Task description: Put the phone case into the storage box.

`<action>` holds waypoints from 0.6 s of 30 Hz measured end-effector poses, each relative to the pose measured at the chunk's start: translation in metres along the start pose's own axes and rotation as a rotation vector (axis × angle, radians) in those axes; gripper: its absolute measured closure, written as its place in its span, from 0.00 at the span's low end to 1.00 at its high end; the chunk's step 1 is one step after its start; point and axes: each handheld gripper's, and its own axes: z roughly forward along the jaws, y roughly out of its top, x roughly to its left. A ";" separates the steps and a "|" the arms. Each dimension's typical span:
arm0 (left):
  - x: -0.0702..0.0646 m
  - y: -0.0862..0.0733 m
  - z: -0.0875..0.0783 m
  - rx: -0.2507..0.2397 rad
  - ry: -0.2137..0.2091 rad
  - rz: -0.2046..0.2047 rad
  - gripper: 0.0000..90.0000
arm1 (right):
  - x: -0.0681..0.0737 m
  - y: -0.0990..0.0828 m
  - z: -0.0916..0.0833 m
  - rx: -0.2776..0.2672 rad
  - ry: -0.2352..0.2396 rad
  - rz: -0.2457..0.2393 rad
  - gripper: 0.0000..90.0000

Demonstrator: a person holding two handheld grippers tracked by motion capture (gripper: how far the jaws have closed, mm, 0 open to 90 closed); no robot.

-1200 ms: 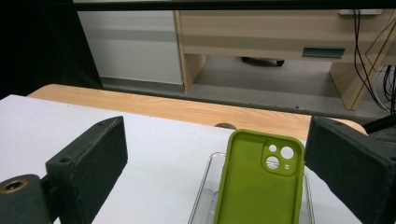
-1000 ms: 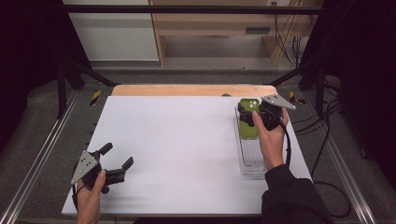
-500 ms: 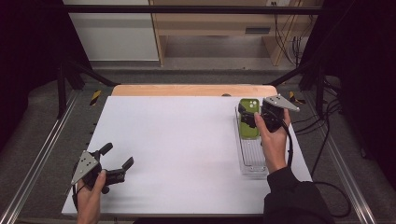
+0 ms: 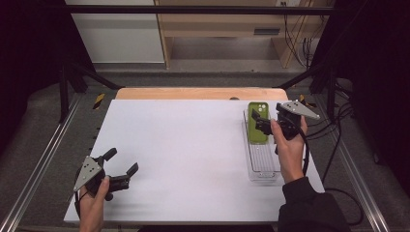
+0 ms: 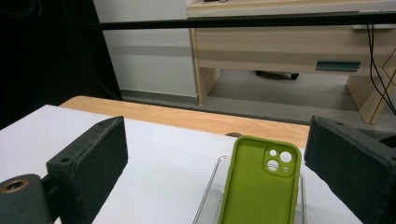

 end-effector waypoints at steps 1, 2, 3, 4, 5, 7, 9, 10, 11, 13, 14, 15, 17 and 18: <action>0.000 0.000 0.000 0.000 0.001 0.000 0.01 | -0.001 0.000 -0.002 -0.005 0.005 0.001 0.07; 0.000 0.000 0.000 0.000 0.001 -0.001 0.01 | -0.002 0.000 -0.003 -0.008 0.006 0.001 0.07; 0.000 0.000 0.000 -0.001 0.003 -0.002 0.01 | -0.002 0.001 -0.004 -0.011 0.008 -0.001 0.08; 0.000 0.000 -0.001 -0.002 0.004 -0.002 0.01 | -0.003 0.001 -0.006 -0.014 0.013 -0.003 0.08; 0.001 0.000 -0.001 -0.004 0.004 -0.002 0.01 | -0.004 0.001 -0.007 -0.017 0.015 -0.004 0.08; 0.001 0.000 -0.001 -0.004 0.005 -0.002 0.01 | -0.006 0.001 -0.011 -0.024 0.023 -0.012 0.08; 0.001 0.001 -0.002 -0.003 0.007 0.002 0.01 | -0.009 0.001 -0.013 -0.030 0.029 -0.017 0.08; 0.001 0.001 -0.002 -0.002 0.007 0.004 0.01 | -0.010 0.000 -0.016 -0.034 0.033 -0.019 0.08; 0.001 0.001 -0.002 -0.002 0.007 0.005 0.01 | -0.011 0.000 -0.017 -0.035 0.034 -0.020 0.08; 0.001 0.001 -0.003 -0.001 0.007 0.006 0.01 | -0.013 0.000 -0.021 -0.043 0.038 -0.028 0.08; 0.000 0.001 -0.003 -0.001 0.007 0.007 0.01 | -0.014 0.000 -0.022 -0.045 0.040 -0.031 0.08; 0.000 0.001 -0.003 -0.003 0.006 0.006 0.01 | -0.016 -0.001 -0.025 -0.050 0.043 -0.036 0.08; -0.001 0.001 -0.003 -0.004 0.005 0.006 0.01 | -0.017 -0.001 -0.028 -0.057 0.039 -0.045 0.07; -0.001 0.002 -0.003 -0.004 0.006 0.006 0.01 | -0.018 -0.002 -0.030 -0.061 0.039 -0.047 0.07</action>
